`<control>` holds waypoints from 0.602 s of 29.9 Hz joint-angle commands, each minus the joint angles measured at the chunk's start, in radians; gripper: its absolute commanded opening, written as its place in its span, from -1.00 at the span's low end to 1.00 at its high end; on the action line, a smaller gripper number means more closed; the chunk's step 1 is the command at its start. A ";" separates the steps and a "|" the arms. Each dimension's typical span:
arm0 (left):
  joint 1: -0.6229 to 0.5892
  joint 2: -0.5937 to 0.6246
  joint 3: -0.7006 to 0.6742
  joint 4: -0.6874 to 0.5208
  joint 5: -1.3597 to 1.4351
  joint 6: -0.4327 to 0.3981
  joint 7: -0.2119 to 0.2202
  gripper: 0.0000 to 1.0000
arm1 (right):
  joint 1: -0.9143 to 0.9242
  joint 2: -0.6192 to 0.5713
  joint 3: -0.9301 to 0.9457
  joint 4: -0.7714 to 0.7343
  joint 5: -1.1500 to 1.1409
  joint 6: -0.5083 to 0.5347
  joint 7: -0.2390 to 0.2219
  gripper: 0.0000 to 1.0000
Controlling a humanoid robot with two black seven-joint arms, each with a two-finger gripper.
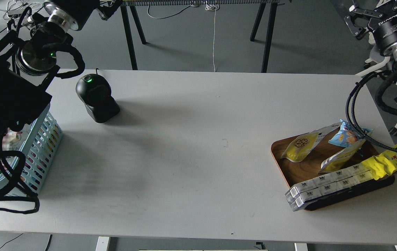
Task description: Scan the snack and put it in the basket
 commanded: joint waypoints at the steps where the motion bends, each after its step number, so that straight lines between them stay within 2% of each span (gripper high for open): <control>1: 0.000 0.009 0.003 -0.001 0.000 0.000 -0.009 1.00 | 0.022 -0.013 -0.033 0.001 -0.002 0.000 0.000 0.99; 3: 0.002 0.012 0.003 -0.004 0.000 0.000 -0.025 1.00 | 0.035 -0.039 -0.062 0.004 -0.002 0.000 0.000 0.99; 7: 0.002 0.012 0.007 -0.004 0.000 0.000 -0.021 1.00 | 0.092 -0.096 -0.152 0.016 -0.008 0.000 0.000 0.99; 11: 0.000 0.008 0.010 -0.006 0.002 0.000 -0.019 1.00 | 0.225 -0.171 -0.330 0.053 -0.020 0.000 0.001 0.99; 18: 0.000 0.005 0.010 -0.015 0.002 0.000 -0.021 1.00 | 0.488 -0.225 -0.620 0.137 -0.261 0.000 0.018 0.99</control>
